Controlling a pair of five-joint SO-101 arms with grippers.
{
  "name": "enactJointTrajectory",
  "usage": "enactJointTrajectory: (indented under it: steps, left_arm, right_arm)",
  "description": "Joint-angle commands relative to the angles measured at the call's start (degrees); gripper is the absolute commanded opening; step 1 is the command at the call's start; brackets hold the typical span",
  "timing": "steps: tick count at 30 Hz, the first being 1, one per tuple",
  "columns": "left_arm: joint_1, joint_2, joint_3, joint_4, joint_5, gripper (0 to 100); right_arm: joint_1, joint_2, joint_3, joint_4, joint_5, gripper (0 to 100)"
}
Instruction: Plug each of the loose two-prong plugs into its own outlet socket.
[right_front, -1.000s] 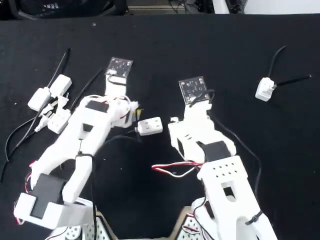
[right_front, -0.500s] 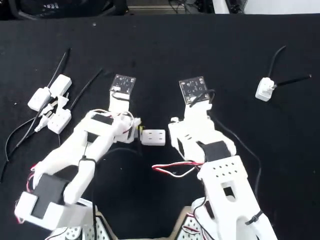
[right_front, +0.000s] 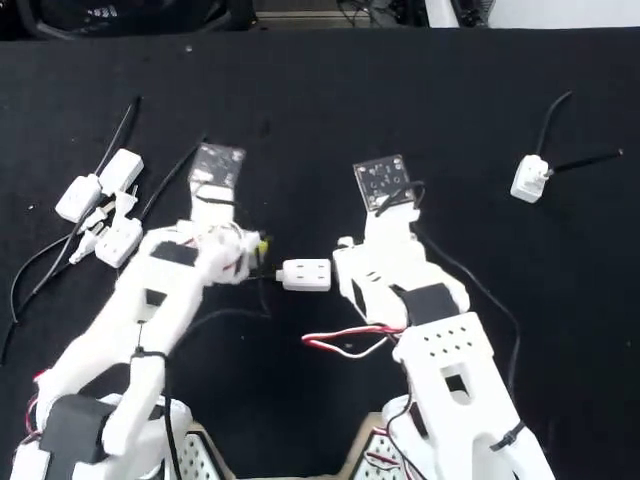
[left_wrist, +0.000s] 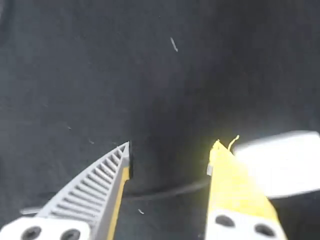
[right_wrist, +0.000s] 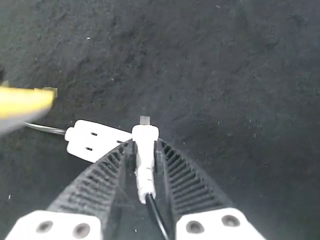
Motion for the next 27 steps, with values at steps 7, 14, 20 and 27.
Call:
enactJointTrajectory:
  steps: [7,14,20,27]
  left_arm:
    - [11.38,9.32,-10.95,11.08,2.55,25]
    - [10.77,6.33,-10.77,15.30,2.02,25]
    - [-0.84,0.70,-10.86,18.11,-1.14,25]
    - [-9.27,-8.70,-4.97,23.38,-6.33,25]
  right_arm:
    - [-1.32,-1.63,0.48,-1.32,0.09,1.0]
    - [-1.32,-1.63,0.48,-1.23,0.09,1.0]
    - [-1.32,-1.27,0.04,-1.05,2.02,1.1]
    - [-1.32,4.44,-11.91,14.07,9.23,1.1]
